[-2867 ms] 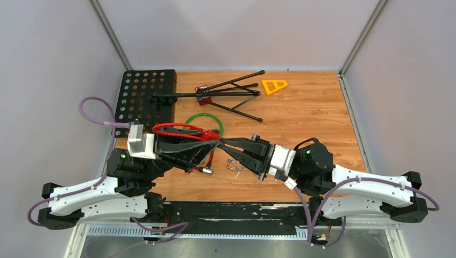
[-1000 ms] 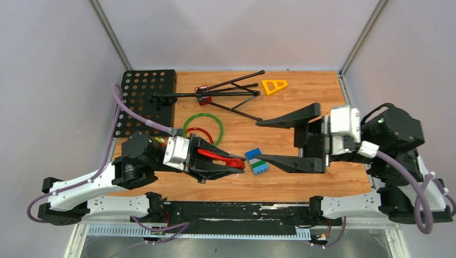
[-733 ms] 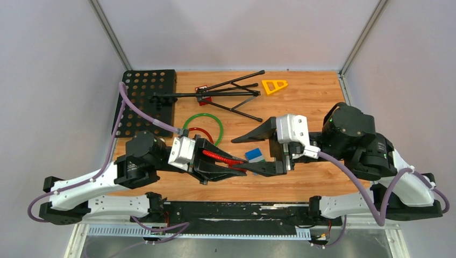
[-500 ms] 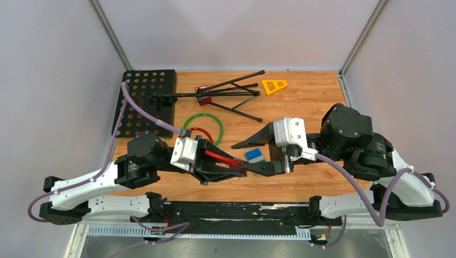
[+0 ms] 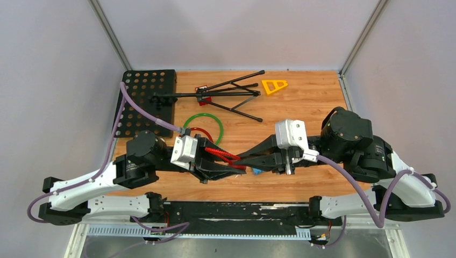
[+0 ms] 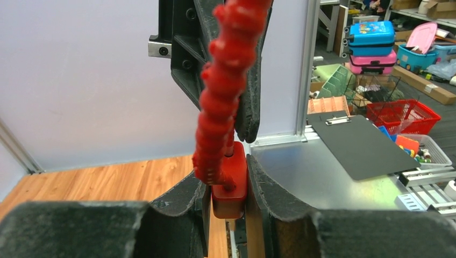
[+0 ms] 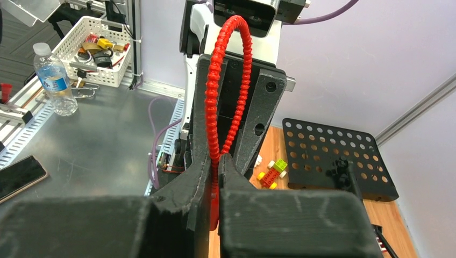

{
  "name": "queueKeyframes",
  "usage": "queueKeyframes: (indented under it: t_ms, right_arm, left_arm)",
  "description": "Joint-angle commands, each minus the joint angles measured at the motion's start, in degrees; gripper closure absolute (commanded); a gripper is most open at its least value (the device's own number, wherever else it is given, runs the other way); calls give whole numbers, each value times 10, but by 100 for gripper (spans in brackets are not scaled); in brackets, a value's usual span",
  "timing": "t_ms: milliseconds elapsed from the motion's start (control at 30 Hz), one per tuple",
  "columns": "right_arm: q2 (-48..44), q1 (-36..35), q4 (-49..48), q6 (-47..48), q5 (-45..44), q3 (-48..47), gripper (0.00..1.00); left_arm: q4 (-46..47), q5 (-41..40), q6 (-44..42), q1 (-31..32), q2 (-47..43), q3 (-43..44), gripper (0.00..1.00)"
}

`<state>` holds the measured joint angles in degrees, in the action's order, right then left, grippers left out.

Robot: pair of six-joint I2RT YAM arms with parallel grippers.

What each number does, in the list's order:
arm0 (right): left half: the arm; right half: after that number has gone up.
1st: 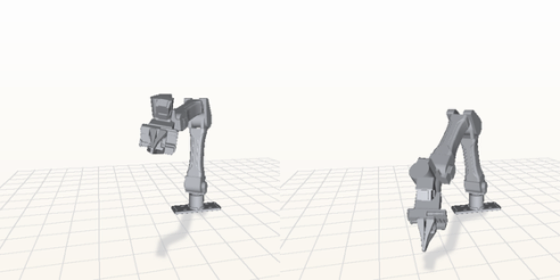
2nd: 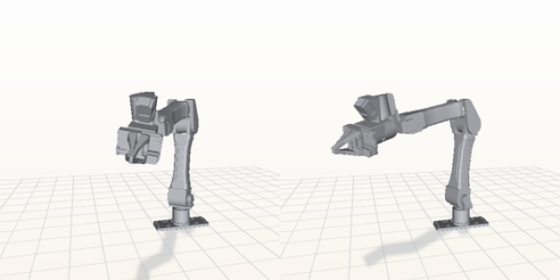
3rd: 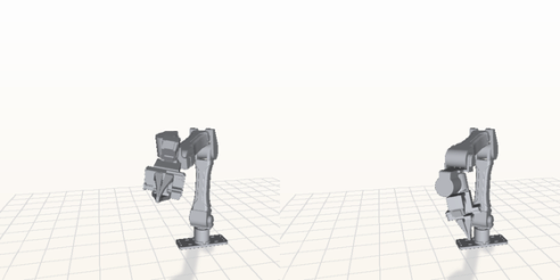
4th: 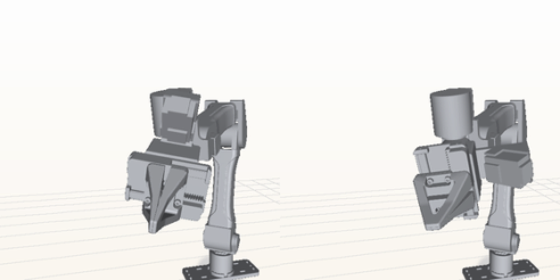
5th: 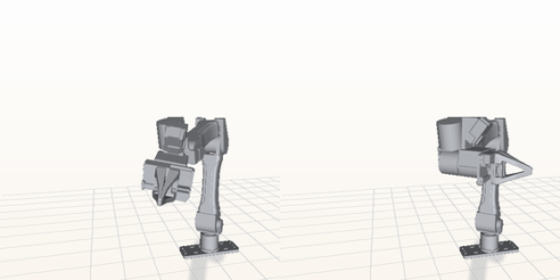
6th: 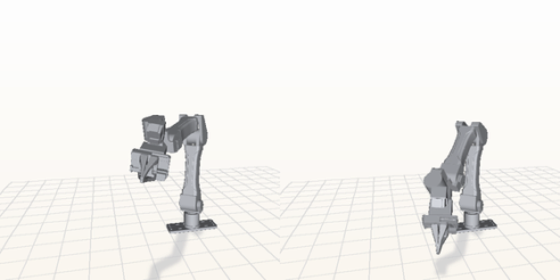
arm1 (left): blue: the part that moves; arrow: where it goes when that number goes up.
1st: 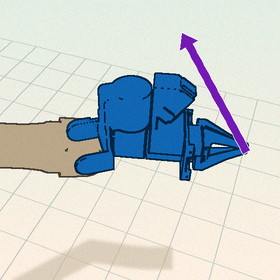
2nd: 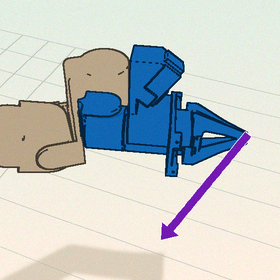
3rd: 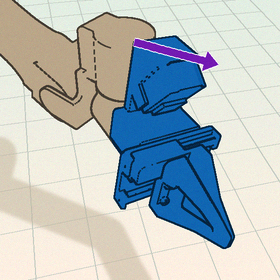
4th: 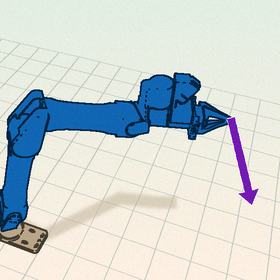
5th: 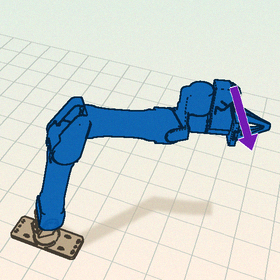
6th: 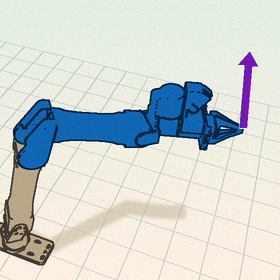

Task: Lock with the key
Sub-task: Lock the lock.

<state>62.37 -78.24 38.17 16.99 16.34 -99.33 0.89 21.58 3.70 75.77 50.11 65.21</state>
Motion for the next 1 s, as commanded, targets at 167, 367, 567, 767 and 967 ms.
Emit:
queueKeyframes:
  t_ms: [167, 367, 567, 767, 967]
  right_arm:
    - [17, 2, -30, 17, -31, -19, 100]
    - [10, 1, -42, 26, -44, -19, 100]
    - [4, 2, -40, 26, -44, -4, 100]
    - [0, 2, -28, 20, -26, -1, 100]
    - [4, 1, -1, 12, -25, 6, 100]
  left_arm:
    - [-37, -3, -16, 3, 5, 33, 100]
    - [-66, -2, -19, 3, 23, 38, 100]
    - [-61, -4, -21, 3, 21, 37, 100]
    - [-65, -25, -28, 3, 13, 35, 100]
    - [-67, -36, -34, 3, 6, 34, 100]
